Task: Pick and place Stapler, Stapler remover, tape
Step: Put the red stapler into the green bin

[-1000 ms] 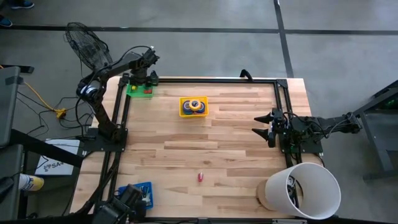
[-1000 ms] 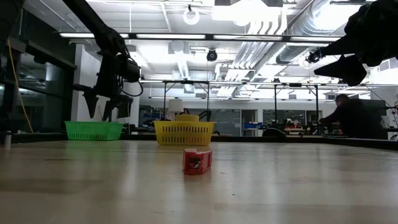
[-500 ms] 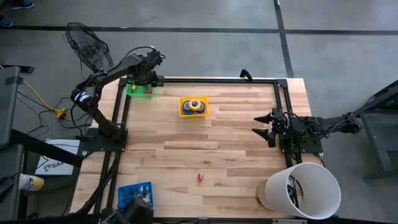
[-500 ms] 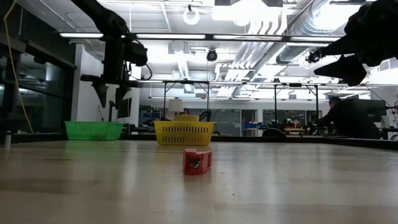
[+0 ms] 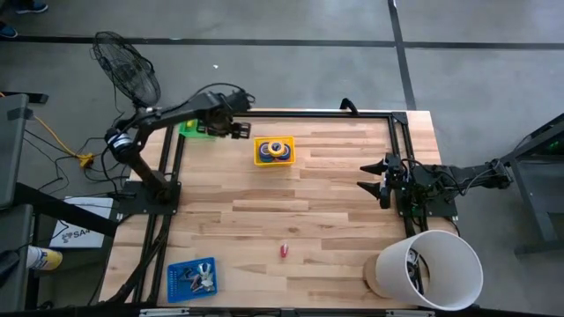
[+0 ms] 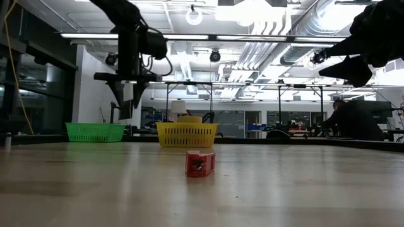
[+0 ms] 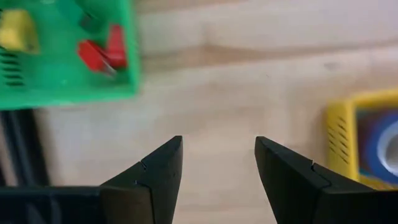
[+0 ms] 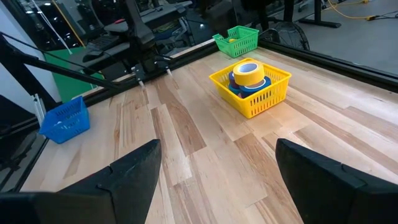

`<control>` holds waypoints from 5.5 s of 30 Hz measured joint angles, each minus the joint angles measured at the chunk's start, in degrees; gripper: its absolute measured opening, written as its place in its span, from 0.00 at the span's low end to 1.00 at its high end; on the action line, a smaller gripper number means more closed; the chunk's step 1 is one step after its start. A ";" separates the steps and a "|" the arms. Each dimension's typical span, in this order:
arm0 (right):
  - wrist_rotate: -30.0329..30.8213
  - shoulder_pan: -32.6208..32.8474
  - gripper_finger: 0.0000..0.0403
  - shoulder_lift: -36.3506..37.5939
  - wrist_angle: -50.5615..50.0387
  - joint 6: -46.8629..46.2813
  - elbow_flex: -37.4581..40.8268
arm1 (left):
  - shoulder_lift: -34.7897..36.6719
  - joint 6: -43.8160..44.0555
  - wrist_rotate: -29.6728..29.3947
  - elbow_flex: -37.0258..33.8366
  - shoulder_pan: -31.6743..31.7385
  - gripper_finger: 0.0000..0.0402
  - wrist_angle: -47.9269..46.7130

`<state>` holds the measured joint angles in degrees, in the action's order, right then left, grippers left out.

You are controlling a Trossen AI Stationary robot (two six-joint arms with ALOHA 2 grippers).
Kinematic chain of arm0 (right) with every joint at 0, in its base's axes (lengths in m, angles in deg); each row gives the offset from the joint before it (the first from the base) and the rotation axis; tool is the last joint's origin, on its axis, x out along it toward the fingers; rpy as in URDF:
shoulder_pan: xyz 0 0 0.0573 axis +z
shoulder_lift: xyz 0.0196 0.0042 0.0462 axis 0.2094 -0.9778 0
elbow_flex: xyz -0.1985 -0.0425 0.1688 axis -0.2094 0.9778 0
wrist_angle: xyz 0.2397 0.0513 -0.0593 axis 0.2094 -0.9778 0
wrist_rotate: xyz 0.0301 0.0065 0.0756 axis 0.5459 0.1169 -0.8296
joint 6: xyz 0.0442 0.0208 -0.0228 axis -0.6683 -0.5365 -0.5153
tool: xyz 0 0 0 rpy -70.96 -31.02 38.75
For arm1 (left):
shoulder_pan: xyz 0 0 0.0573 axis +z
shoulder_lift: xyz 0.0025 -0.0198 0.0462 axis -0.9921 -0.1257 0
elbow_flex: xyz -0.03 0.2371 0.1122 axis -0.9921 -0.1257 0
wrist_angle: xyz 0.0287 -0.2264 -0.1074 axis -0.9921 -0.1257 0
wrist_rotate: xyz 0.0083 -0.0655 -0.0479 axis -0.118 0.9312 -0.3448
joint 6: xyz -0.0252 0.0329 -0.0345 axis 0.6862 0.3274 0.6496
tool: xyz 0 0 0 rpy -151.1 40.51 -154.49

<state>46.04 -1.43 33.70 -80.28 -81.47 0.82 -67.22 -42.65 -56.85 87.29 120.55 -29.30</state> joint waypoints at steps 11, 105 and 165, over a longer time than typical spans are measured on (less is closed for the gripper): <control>0.02 -0.01 0.76 0.00 -0.02 0.02 0.00 | 0.00 14.50 1.08 0.00 -17.23 0.48 0.20; 0.02 -0.01 0.76 -5.67 0.07 0.01 -0.02 | -23.89 -119.52 13.25 6.43 -59.24 0.48 36.58; 0.00 -0.01 0.76 -5.90 0.01 0.00 -0.02 | -24.33 -59.36 13.12 6.38 -57.37 0.14 29.91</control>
<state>46.04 -1.43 27.80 -80.27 -81.47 0.80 -91.55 -102.01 -43.73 93.67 63.17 0.61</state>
